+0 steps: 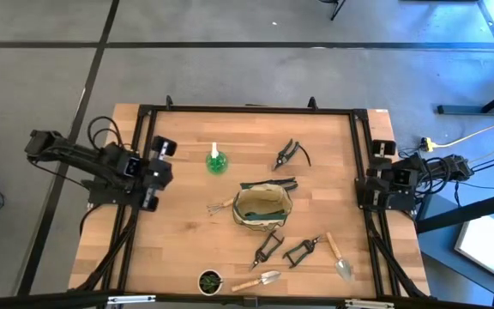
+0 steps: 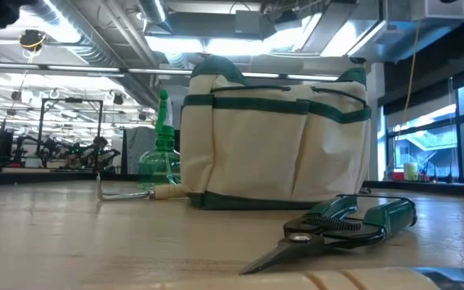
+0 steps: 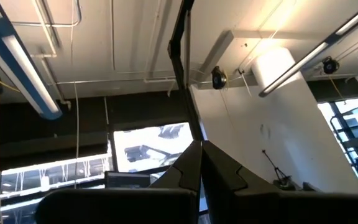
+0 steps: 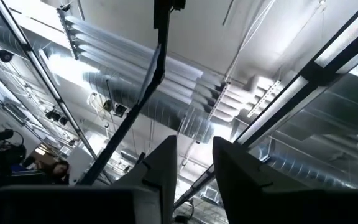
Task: Pick & Place Garden tools in Gardening bag
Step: Put the right green pruning shears into the green gardening bag
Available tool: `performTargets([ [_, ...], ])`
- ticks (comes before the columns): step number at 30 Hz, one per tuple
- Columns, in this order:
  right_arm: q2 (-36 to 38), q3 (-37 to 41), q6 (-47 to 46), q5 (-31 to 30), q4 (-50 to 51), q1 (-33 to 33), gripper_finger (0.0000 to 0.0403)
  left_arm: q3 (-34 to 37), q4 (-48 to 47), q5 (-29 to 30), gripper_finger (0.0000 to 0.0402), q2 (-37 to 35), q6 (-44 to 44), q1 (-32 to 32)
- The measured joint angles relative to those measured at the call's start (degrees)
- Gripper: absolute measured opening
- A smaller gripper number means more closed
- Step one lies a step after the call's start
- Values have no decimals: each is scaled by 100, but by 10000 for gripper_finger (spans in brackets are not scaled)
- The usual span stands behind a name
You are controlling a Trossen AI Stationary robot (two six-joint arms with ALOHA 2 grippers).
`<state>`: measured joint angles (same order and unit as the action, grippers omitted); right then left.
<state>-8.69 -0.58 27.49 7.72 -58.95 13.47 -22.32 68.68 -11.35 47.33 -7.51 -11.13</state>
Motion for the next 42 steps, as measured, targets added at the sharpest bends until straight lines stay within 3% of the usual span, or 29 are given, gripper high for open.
performTargets([
  [6, -383, -380, -467, 1012, -17, 2, 106, -187, -12, -31, 6, 381, 361, -18],
  [13, -1664, -1293, -802, 1751, 635, 17, 106, -189, -14, -32, 6, 473, 376, -18],
  [20, -3428, -2455, -2413, 1667, 2134, -2, 106, -189, -32, -33, 6, 473, 464, -18],
  [27, -4888, -3380, -2892, 1649, 2655, -2, 106, -189, -32, -33, 6, 473, 481, -18],
  [34, -5638, -3766, -2967, 1646, 2652, 15, 106, -189, -32, -33, 6, 470, 481, -18],
  [42, -5882, -3766, -2967, 1646, 2660, 13, 106, -187, -38, -33, 6, 470, 485, -18],
])
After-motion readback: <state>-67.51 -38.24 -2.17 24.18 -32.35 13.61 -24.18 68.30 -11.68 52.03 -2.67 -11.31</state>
